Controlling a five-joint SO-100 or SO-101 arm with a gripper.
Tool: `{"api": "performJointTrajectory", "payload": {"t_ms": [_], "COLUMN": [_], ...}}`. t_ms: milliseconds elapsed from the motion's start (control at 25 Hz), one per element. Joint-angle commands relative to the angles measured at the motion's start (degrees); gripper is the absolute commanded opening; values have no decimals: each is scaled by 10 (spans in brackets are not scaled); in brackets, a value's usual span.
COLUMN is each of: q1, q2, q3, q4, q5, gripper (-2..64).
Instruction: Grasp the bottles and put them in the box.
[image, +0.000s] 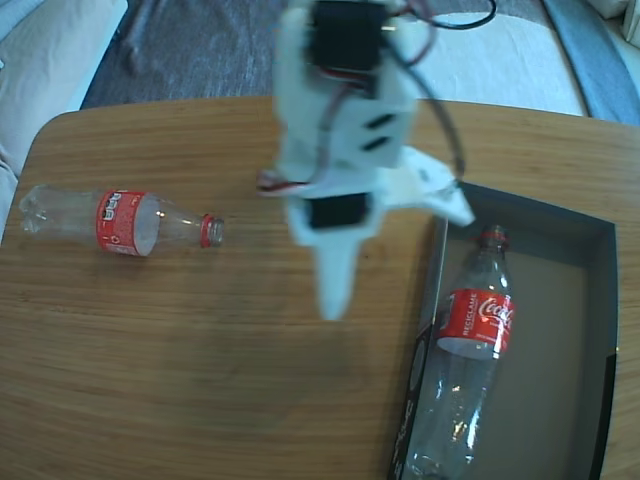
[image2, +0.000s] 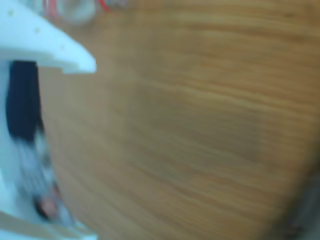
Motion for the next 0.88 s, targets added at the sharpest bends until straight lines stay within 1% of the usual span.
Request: {"api": "performJointTrajectory", "payload": {"t_ms": [0, 80, 200, 400, 720, 840], "q1": [88, 144, 218, 302, 372, 389], "q2": [15, 15, 15, 15, 15, 15], "q3": [-11, 1, 20, 54, 128, 160], "q4": [1, 1, 0, 0, -4, -9], "q5": [-2, -10, -59, -128, -221, -241], "gripper": [400, 400, 400, 404, 409, 409]}}
